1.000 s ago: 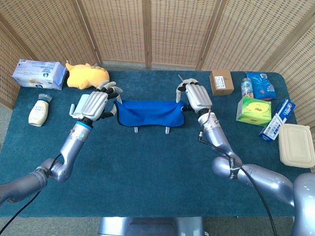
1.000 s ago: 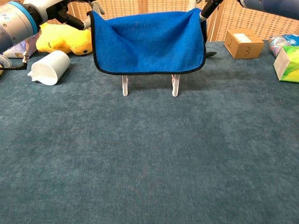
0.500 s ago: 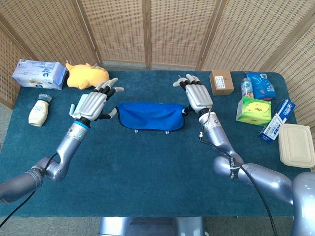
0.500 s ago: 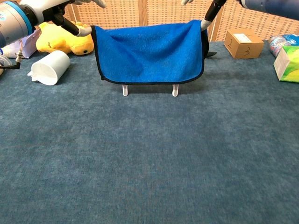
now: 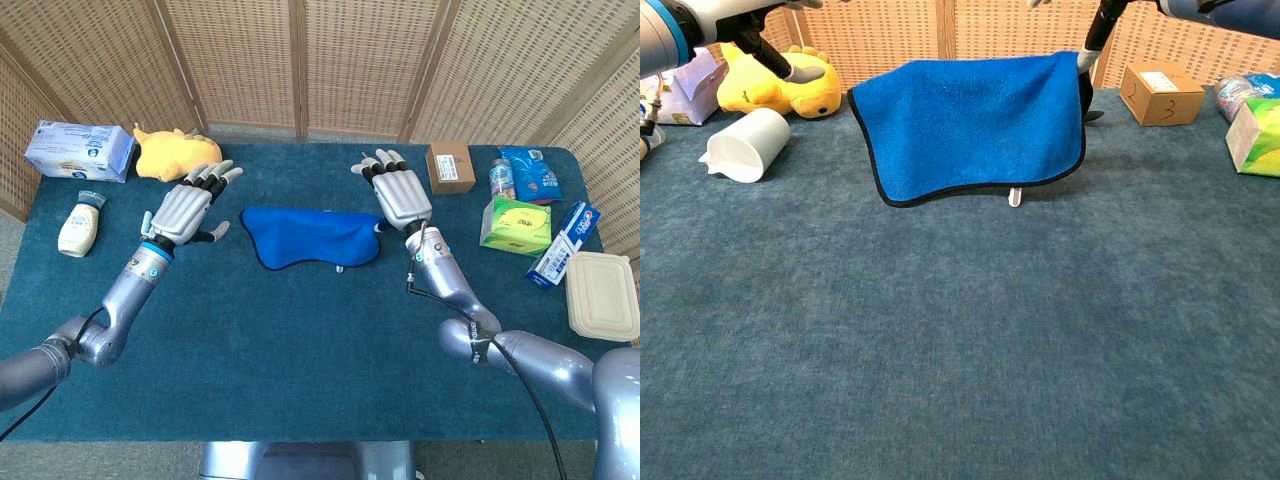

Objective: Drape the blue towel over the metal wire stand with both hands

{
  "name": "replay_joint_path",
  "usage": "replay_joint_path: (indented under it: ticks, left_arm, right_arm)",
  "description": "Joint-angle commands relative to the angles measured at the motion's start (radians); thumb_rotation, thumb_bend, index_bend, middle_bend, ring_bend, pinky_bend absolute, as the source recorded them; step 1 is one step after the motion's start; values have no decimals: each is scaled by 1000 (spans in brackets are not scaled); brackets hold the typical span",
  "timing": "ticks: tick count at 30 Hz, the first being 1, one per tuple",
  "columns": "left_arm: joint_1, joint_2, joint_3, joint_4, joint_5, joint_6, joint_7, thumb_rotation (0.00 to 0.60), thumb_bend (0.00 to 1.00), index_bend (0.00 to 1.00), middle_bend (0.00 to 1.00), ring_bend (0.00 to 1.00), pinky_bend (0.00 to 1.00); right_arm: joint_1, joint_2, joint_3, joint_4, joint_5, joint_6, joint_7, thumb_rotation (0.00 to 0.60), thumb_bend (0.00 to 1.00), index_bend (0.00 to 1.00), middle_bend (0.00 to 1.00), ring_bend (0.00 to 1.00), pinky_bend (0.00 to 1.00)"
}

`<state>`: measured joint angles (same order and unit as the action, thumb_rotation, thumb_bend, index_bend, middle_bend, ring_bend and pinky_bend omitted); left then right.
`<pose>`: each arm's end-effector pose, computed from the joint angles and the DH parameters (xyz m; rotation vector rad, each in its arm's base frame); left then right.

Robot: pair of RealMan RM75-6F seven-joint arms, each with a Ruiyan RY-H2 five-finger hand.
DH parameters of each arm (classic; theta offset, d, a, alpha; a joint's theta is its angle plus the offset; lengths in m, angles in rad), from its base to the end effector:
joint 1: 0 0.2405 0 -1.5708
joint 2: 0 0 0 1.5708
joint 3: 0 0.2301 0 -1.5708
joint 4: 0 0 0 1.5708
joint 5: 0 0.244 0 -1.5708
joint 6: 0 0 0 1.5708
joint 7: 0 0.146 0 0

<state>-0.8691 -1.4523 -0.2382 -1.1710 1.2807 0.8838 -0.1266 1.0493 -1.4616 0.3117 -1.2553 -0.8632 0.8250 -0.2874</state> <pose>-0.1368 0.4334 0.0250 -1.7732 -0.8886 -1.1078 -0.0656 -0.4574 0.0211 1.7215 -0.8528 1.0012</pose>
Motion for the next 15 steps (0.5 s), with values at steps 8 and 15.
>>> replay_joint_path:
  ticks: [8,15]
  left_arm:
    - [-6,66,17,-76,-52,-49,137,600,419,0,0,0,0]
    - [10,86,9,-113,-62,-20,142,600,410,1,0,0,0]
  right_arm:
    - [-4,33,-42,7,-60,-27,-26,600,79,165,147,0,0]
    - [-27,65,-67,5,-106,-22,-22,600,74,154,144,0,0]
